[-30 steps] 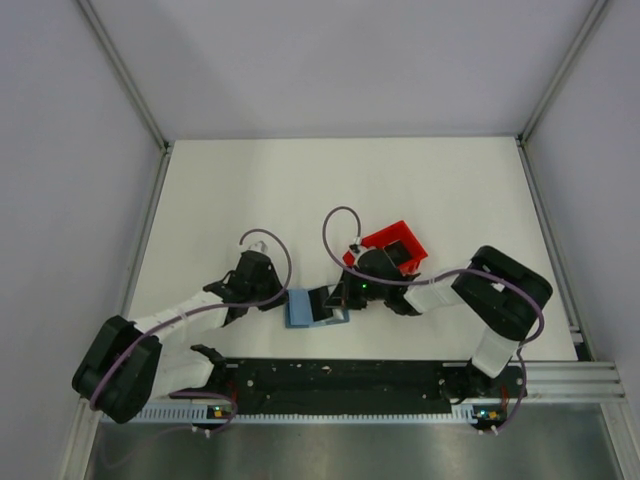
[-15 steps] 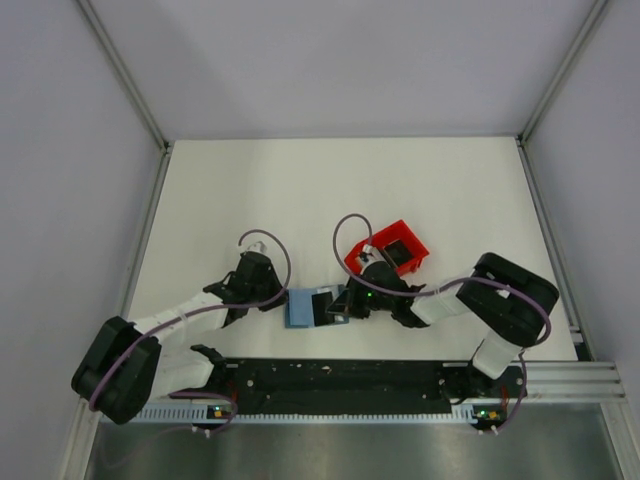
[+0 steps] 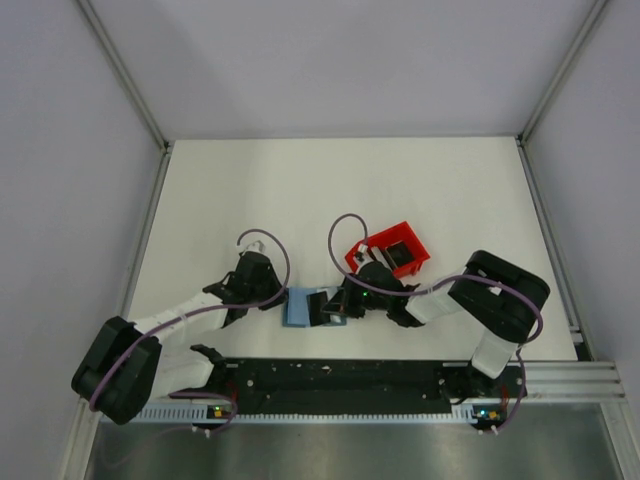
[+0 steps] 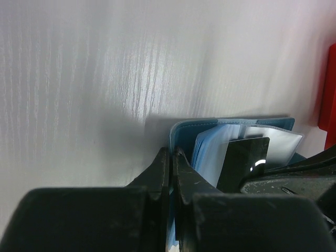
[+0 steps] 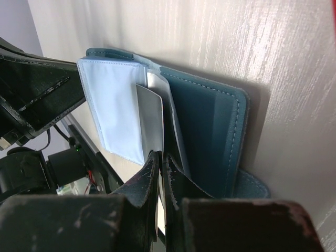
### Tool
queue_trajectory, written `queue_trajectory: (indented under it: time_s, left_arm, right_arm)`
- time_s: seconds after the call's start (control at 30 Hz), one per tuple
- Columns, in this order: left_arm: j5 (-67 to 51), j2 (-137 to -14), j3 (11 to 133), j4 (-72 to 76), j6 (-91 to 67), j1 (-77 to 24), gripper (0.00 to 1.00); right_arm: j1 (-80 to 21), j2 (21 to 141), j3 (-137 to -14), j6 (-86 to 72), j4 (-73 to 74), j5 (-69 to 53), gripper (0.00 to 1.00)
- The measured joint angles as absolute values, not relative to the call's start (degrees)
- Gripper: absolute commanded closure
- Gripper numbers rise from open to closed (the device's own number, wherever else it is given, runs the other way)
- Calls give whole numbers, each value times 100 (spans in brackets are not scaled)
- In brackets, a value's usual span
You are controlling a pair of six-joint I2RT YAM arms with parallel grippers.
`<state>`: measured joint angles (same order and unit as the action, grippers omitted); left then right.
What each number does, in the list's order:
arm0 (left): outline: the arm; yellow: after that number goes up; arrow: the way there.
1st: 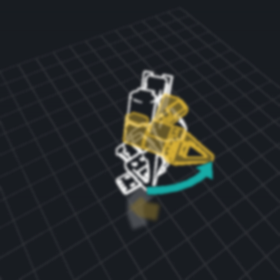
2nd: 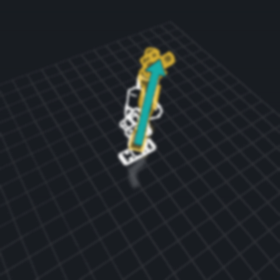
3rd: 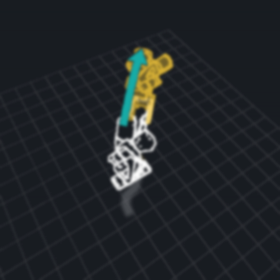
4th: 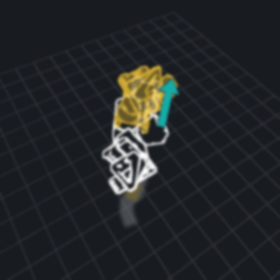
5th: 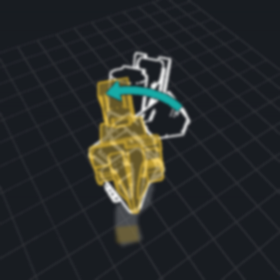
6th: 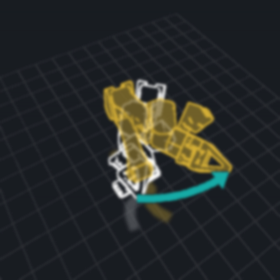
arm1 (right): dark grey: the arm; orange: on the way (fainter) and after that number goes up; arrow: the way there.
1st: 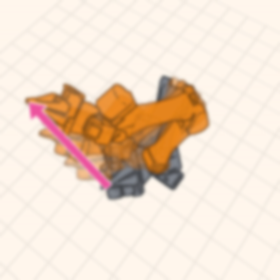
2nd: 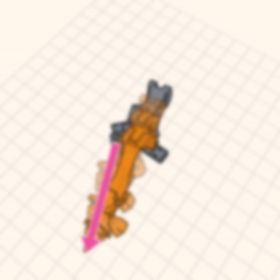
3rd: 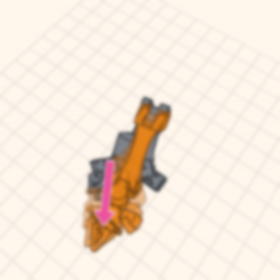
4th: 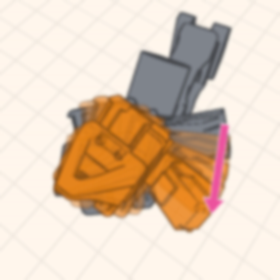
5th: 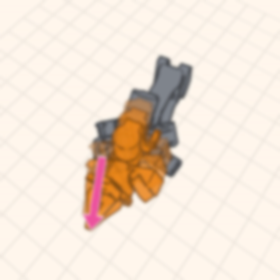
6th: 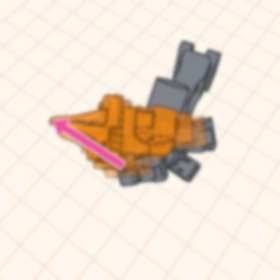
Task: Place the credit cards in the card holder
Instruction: Insert the credit card into the card holder.
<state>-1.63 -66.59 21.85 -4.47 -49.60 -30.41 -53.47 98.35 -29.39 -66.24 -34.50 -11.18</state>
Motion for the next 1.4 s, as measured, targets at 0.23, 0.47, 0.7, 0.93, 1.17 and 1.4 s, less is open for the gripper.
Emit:
queue_trajectory:
  time_s: [0.23, 0.47, 0.7, 0.93, 1.17, 1.4]
  left_arm:
    - [-161, -6659, 2185, -445, -4936, -3041, 100]
    - [-161, -6663, 2185, -425, -4912, -3044, 100]
    - [-191, -6692, 2182, -364, -4821, -3041, 100]
    - [-207, -6692, 2169, -325, -4803, -3041, 100]
    - [-209, -6692, 2163, -314, -4790, -3041, 100]
    - [-204, -6687, 2132, -259, -4853, -3041, 100]
  right_arm:
    - [-5227, 9843, -3022, -6191, -3365, -1223, 100]
    - [-4958, 9826, -3144, -5419, -3271, -1409, 100]
    - [-4932, 9883, -3249, -5137, -3234, -1514, 100]
    - [-4932, 10031, -3249, -5054, -3538, -1688, 100]
    - [-4925, 10012, -3540, -4554, -3037, -1708, 100]
    - [-4947, 10197, -3577, -5308, -3118, -1852, 100]
